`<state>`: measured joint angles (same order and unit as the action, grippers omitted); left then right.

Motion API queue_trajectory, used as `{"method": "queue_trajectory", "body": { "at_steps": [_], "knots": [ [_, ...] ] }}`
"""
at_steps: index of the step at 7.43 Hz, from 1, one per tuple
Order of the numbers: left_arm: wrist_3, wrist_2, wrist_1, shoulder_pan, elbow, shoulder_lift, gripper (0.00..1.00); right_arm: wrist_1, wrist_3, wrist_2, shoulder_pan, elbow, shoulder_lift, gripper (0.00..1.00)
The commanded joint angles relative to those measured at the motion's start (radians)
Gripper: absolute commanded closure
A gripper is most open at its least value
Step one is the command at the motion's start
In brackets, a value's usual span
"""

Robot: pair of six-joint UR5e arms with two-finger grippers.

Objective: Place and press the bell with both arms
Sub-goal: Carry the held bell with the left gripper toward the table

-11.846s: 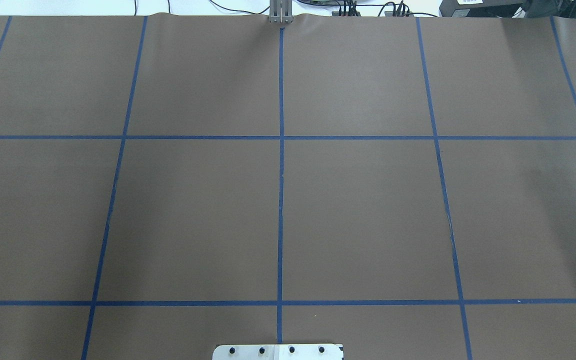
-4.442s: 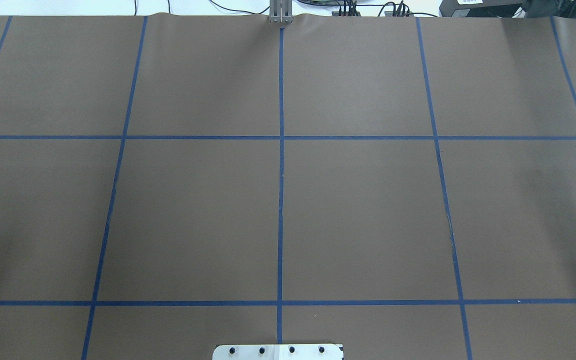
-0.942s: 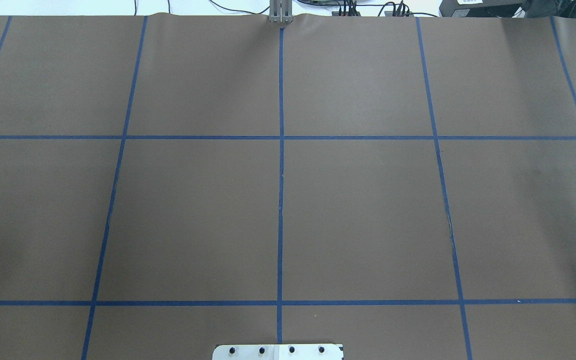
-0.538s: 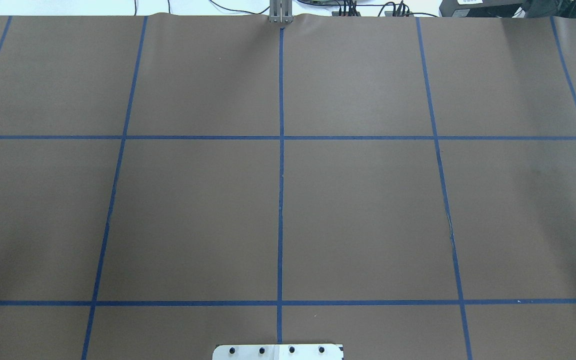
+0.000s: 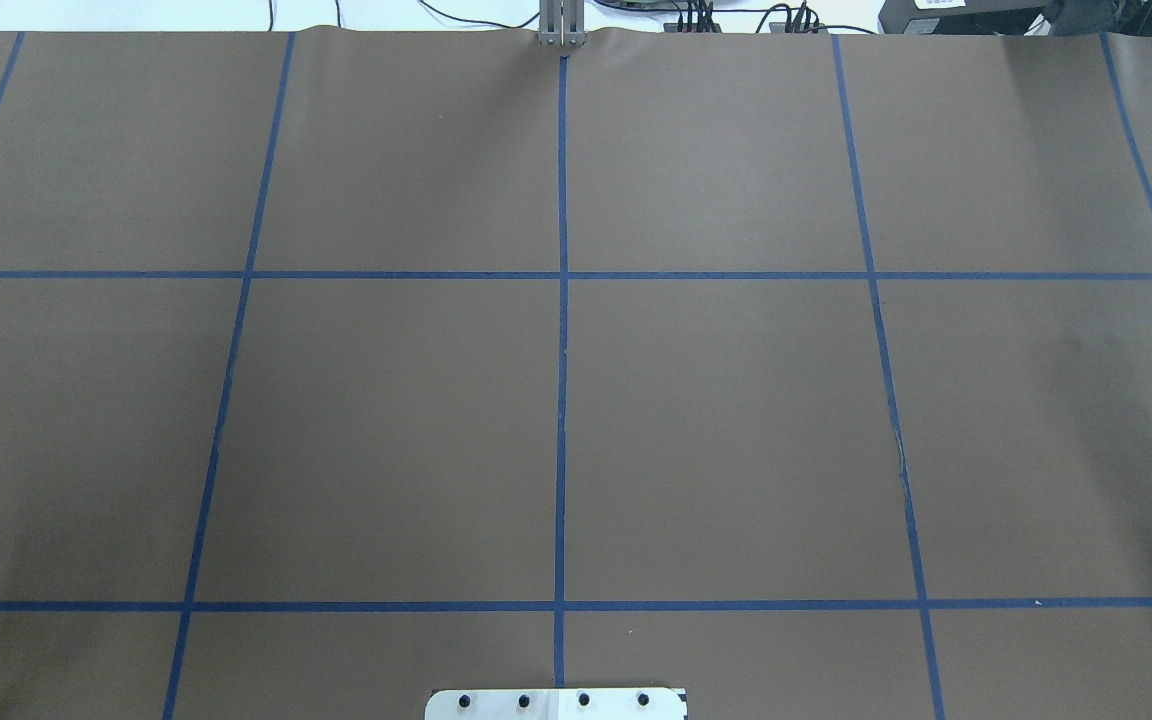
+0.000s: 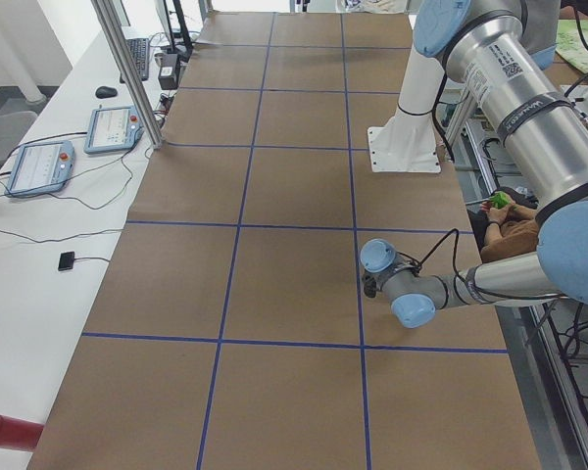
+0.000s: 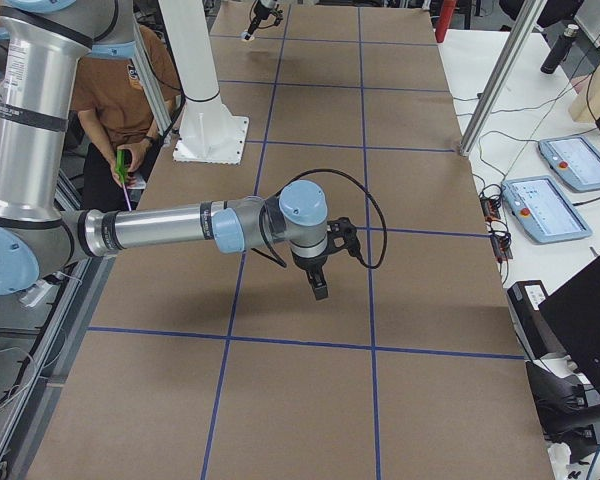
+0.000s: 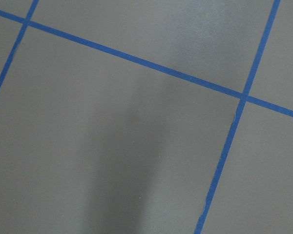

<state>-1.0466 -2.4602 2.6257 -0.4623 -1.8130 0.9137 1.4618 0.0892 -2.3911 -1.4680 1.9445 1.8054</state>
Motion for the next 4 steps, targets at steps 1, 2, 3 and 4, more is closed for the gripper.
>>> {"method": "queue_trajectory", "body": {
  "at_steps": [1, 2, 3, 4],
  "knots": [
    [-0.027, -0.008, -0.013, 0.002, -0.057, 0.029, 0.84, 0.000, 0.000, -0.002, 0.000, -0.007, 0.000, 0.00],
    [-0.027, -0.011, -0.079, -0.001, -0.071, 0.089, 0.85, 0.000, 0.000, -0.003, 0.000, -0.007, 0.000, 0.00],
    [-0.026, -0.009, -0.120, -0.013, -0.075, 0.140, 0.87, 0.002, 0.000, -0.003, 0.000, -0.009, -0.001, 0.00],
    [-0.024, -0.009, -0.125, -0.044, -0.075, 0.186, 0.87, 0.002, -0.002, -0.003, 0.002, -0.013, -0.003, 0.00]
  ]
}}
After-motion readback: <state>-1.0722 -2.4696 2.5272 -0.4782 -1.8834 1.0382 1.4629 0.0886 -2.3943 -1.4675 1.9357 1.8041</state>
